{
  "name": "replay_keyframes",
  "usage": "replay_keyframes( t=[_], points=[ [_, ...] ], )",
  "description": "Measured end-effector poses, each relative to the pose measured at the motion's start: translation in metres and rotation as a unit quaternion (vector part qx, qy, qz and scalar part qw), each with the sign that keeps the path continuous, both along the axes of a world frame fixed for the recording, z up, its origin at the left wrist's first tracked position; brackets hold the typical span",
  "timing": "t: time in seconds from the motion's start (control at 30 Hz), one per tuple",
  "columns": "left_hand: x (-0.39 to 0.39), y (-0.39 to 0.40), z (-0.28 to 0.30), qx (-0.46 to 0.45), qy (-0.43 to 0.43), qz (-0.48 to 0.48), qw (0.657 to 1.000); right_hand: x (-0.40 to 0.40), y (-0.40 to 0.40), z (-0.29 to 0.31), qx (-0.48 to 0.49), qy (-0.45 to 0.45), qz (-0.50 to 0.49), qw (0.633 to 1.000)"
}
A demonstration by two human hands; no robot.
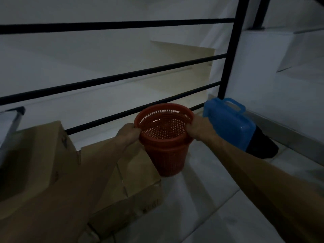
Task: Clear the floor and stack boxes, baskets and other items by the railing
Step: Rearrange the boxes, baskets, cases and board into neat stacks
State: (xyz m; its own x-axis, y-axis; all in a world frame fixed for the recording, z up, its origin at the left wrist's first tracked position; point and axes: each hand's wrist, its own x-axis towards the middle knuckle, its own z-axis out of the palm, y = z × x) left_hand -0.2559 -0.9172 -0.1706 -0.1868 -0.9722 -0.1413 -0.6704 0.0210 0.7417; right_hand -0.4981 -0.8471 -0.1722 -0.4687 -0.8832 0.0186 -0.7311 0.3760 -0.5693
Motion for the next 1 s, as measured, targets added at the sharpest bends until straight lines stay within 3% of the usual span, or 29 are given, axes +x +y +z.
replay_keyframes(
  t=[0.23,0.37,0.47,0.67,0.83,0.9,1.0],
  points=[
    [-0.012,-0.002,-0.019,-0.058,-0.158,-0.087,0.982,-0.008,-0.003,-0.027,0.061,0.119,-0.023,0.991],
    [-0.015,-0.005,-0.021,-0.076,-0.202,-0.096,0.972,-0.011,-0.006,-0.031,0.076,0.126,0.018,0.989],
    [-0.017,-0.001,-0.023,-0.091,-0.194,-0.076,0.974,-0.016,0.001,-0.024,0.098,0.08,0.065,0.99],
    [-0.047,0.022,-0.014,-0.247,-0.14,-0.027,0.958,-0.04,0.044,0.003,0.128,-0.042,0.109,0.985],
    [-0.117,0.059,0.008,-0.245,-0.062,-0.15,0.956,-0.087,0.092,0.033,0.114,0.005,0.07,0.991],
    [-0.149,0.077,0.01,-0.238,-0.042,-0.193,0.951,-0.105,0.115,0.043,0.096,-0.019,0.041,0.994],
    [-0.202,0.107,0.011,-0.176,-0.011,-0.252,0.952,-0.133,0.16,0.058,0.084,0.003,-0.01,0.996]
  ],
)
